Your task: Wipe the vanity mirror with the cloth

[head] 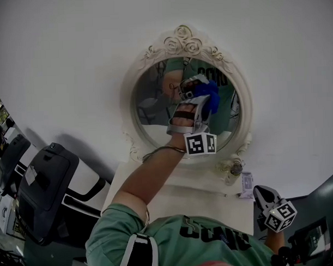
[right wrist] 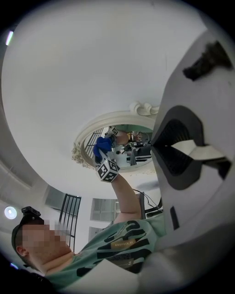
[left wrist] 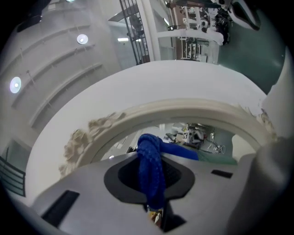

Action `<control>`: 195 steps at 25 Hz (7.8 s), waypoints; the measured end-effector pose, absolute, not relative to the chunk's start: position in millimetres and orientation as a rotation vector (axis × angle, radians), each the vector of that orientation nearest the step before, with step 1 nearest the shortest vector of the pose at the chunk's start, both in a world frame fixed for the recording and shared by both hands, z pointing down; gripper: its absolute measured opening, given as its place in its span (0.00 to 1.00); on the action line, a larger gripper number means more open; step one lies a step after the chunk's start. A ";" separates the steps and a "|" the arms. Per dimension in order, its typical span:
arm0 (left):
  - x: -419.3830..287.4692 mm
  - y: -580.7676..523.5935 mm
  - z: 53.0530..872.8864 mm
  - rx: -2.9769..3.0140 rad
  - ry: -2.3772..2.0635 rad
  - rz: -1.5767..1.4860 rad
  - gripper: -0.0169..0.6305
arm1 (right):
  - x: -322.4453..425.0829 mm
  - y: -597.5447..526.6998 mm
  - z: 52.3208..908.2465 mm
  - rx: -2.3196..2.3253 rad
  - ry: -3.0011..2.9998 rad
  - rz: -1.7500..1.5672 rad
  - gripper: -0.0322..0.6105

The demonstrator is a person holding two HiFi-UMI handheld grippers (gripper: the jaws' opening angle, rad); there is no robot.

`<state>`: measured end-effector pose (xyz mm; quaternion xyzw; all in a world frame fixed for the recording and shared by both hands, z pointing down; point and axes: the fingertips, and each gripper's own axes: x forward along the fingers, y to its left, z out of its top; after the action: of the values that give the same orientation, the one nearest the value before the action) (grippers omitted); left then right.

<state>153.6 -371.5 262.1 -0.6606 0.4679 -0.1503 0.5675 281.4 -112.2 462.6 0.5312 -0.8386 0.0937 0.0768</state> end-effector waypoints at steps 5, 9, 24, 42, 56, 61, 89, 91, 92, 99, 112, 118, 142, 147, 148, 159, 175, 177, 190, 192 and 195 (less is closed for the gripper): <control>-3.8 -418.9 279.1 -1.480 1.358 -0.502 0.10 | 249.9 -130.9 461.0 1.477 -2.533 0.253 0.07; -80.1 -435.7 296.9 -1.412 1.459 -0.626 0.10 | 231.1 -138.3 459.5 1.434 -2.540 0.246 0.07; -67.4 -450.6 310.9 -1.449 1.451 -0.636 0.10 | 222.8 -144.1 455.9 1.410 -2.524 0.225 0.07; 257.6 -365.1 301.0 -1.486 0.953 -0.445 0.10 | 282.6 -103.8 474.5 1.590 -2.463 0.289 0.07; 60.3 -391.4 288.7 -1.571 1.216 -0.449 0.10 | 245.5 -125.1 460.6 1.468 -2.510 0.228 0.07; -80.2 -425.4 310.2 -1.494 1.452 -0.607 0.10 | 222.7 -135.3 459.7 1.401 -2.522 0.221 0.07; 153.8 -393.2 306.4 -1.528 1.087 -0.503 0.10 | 259.3 -116.0 468.8 1.522 -2.460 0.255 0.07; 200.4 -381.0 308.1 -1.529 1.018 -0.478 0.10 | 270.4 -109.9 471.0 1.556 -2.445 0.267 0.07; 221.3 -376.6 310.6 -1.533 0.986 -0.470 0.10 | 276.0 -107.9 473.1 1.573 -2.439 0.275 0.07; 265.7 -359.9 313.5 -1.576 0.931 -0.428 0.10 | 296.1 -89.6 475.0 1.628 -2.409 0.307 0.07; -18.0 -415.6 317.8 -1.534 1.325 -0.572 0.11 | 228.8 -131.9 461.3 1.416 -2.493 0.222 0.07; -112.5 -437.9 336.7 -1.464 1.465 -0.737 0.11 | 198.9 -143.0 458.2 1.337 -2.510 0.196 0.07; 74.7 -415.2 342.5 -1.557 1.215 -0.617 0.10 | 243.2 -129.7 474.0 1.455 -2.463 0.270 0.07; 182.8 -383.5 338.3 -1.569 1.042 -0.542 0.10 | 265.6 -113.7 477.3 1.522 -2.434 0.291 0.07; 203.9 -377.2 338.3 -1.564 1.009 -0.527 0.10 | 270.9 -109.8 478.4 1.541 -2.426 0.296 0.07; 268.8 -355.3 338.7 -1.588 0.881 -0.459 0.10 | 293.1 -93.8 480.3 1.616 -2.404 0.312 0.07; -103.8 -445.5 366.8 -1.468 1.411 -0.784 0.11 | 199.3 -150.1 463.1 1.327 -2.509 0.211 0.07; -115.0 -455.7 375.2 -1.460 1.427 -0.816 0.10 | 195.3 -153.9 463.9 1.315 -2.507 0.211 0.07; -91.9 -461.9 382.5 -1.512 1.415 -0.788 0.10 | 200.7 -153.7 465.3 1.330 -2.481 0.220 0.07; -66.4 -455.2 380.4 -1.522 1.373 -0.767 0.10 | 201.2 -152.7 467.3 1.330 -2.479 0.222 0.07; -20.2 -442.8 374.5 -1.557 1.310 -0.715 0.10 | 206.6 -148.1 469.7 1.345 -2.475 0.229 0.07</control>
<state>-20.2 -442.8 374.5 -0.6362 0.5352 -0.2920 0.4729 206.6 -148.1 469.7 0.4700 -0.8649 0.0801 0.1570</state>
